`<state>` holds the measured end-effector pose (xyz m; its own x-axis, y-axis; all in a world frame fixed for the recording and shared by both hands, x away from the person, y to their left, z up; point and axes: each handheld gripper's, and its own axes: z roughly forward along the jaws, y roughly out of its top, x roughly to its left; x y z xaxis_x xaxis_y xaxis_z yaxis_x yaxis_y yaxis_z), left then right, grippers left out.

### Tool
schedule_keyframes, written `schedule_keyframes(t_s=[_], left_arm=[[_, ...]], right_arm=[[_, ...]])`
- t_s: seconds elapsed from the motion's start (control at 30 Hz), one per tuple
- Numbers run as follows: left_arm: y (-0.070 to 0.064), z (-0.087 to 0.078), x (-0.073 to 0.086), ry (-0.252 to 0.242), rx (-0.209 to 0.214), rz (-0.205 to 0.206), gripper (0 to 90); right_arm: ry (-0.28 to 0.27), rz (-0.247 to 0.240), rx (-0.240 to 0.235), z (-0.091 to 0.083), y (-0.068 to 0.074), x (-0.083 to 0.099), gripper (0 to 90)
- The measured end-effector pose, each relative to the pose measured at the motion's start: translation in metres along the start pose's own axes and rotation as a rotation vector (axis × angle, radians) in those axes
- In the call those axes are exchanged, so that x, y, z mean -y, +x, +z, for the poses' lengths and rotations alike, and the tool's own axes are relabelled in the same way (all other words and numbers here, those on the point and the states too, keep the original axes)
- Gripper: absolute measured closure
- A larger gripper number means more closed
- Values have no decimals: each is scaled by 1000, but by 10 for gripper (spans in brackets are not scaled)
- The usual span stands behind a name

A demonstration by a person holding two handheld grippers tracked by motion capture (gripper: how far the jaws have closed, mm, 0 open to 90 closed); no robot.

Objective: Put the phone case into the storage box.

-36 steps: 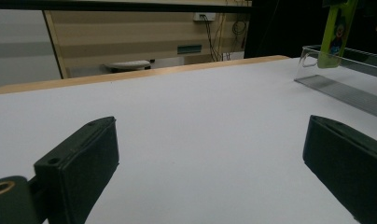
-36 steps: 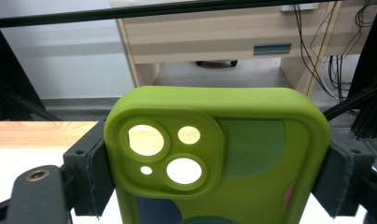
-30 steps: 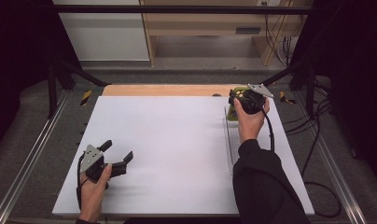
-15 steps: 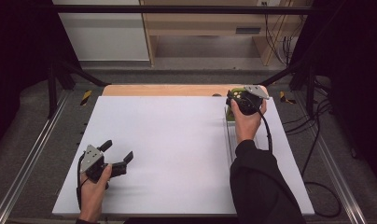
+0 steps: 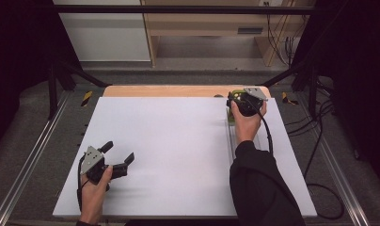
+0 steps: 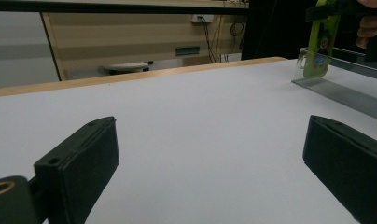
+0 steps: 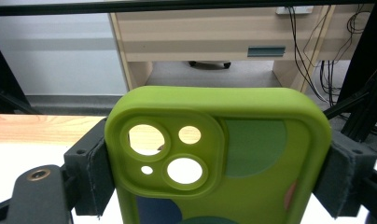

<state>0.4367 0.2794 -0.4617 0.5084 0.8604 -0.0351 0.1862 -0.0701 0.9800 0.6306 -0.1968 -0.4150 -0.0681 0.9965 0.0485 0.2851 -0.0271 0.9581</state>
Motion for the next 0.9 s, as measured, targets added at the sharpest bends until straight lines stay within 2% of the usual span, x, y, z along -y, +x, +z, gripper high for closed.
schedule_keyframes(t_s=[0.9], left_arm=[[-1, 0, 0, 2, 7, 7, 29]], right_arm=[[-7, -10, 14, 6, 1, 7, 162]])
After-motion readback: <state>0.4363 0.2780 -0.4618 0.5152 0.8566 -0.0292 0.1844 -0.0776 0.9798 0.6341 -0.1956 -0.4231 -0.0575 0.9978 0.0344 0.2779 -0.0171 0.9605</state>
